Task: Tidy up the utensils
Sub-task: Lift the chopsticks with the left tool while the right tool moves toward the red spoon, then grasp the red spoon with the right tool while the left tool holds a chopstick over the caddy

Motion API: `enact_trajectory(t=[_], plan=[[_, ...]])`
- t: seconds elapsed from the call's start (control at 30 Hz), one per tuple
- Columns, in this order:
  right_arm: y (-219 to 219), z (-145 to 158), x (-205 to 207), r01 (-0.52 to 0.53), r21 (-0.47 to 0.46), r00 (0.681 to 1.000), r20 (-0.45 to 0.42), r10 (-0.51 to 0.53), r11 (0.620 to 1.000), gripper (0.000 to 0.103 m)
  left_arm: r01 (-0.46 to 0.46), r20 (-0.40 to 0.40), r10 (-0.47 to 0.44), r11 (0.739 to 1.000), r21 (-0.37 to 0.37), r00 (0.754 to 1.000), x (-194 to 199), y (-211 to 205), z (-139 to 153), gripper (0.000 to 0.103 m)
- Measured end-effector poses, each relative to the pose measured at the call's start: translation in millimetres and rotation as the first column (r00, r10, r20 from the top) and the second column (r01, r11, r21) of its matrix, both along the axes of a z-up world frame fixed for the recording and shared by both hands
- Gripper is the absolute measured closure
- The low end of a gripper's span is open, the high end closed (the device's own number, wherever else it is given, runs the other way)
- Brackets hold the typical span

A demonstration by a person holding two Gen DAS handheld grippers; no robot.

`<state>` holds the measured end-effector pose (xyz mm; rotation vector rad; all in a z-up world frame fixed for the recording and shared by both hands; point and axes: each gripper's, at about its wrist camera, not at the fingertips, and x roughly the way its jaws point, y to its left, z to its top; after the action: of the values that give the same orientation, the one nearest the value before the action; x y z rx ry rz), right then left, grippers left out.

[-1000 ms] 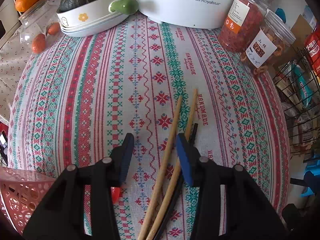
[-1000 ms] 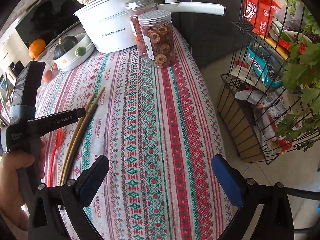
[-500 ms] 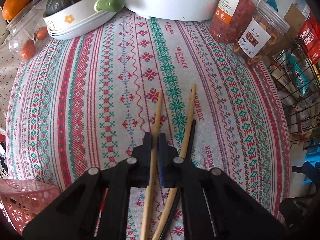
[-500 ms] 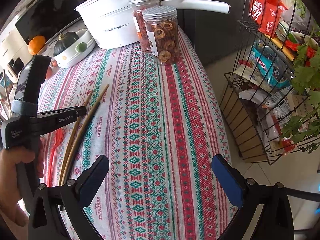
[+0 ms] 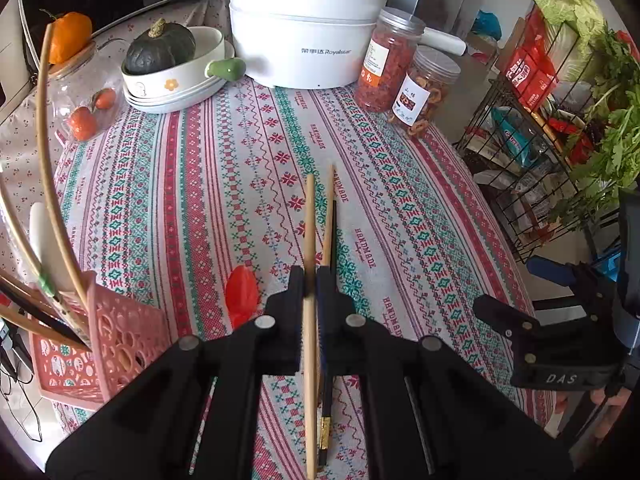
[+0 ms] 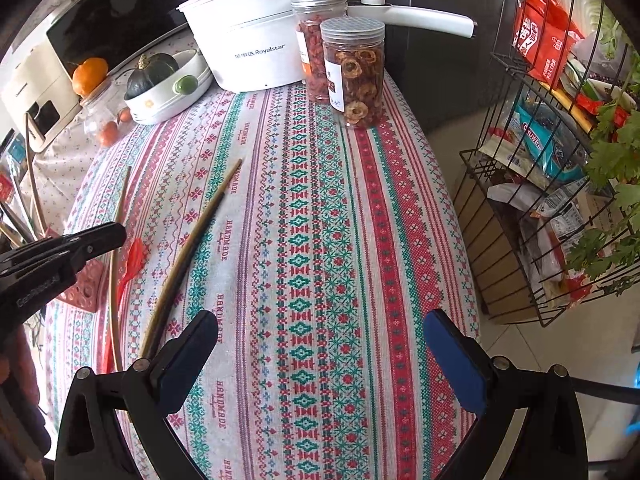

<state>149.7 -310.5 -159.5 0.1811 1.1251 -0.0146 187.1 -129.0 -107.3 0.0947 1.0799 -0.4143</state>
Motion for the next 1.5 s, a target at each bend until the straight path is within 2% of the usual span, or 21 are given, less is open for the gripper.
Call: enact_trajectory(t=[0.3,0.47,0.73,0.97,1.17,1.4,1.47,1.5], plan=[[30.9,7.9,-3.7,-0.034,-0.023,0.999,0.021,0.034,0.999,0.0,0.054,0.113,-0.042,0.993,-0.106,0.993,-58.4,62.8,50.3,0.096],[56.8,10.2,1.9,-0.058,-0.015,0.997,0.041,0.058,0.998,0.0,0.03,0.181,-0.003,0.989,-0.146,0.984,-86.0,99.6,62.3,0.096],[109.3,1.6,19.9,-0.131,0.017,0.989,0.066,0.13,0.991,0.0,0.001,0.172,0.038,0.975,-0.221,0.984,-100.9,147.7,71.8,0.096],[153.9,-5.1,40.2,-0.186,-0.008,0.976,0.114,0.185,0.983,0.002,-0.032,0.183,0.083,0.963,-0.266,0.98,-106.6,183.1,80.3,0.096],[181.1,-31.0,55.3,-0.223,-0.048,0.972,0.062,0.225,0.974,0.017,-0.06,0.175,0.113,0.956,-0.286,0.978,-105.5,198.0,80.0,0.096],[189.6,-43.3,67.8,-0.227,-0.038,0.97,0.081,0.23,0.973,0.031,-0.071,0.162,0.122,0.955,-0.288,0.979,-103.7,202.2,76.5,0.096],[194.1,-50.5,70.1,-0.24,-0.058,0.969,0.054,0.243,0.969,0.034,-0.074,0.16,0.124,0.955,-0.286,0.979,-102.8,202.7,75.9,0.096],[197.2,-50.6,68.6,-0.249,-0.092,0.965,0.068,0.255,0.964,0.036,-0.076,0.159,0.125,0.955,-0.285,0.979,-102.5,202.8,75.4,0.096]])
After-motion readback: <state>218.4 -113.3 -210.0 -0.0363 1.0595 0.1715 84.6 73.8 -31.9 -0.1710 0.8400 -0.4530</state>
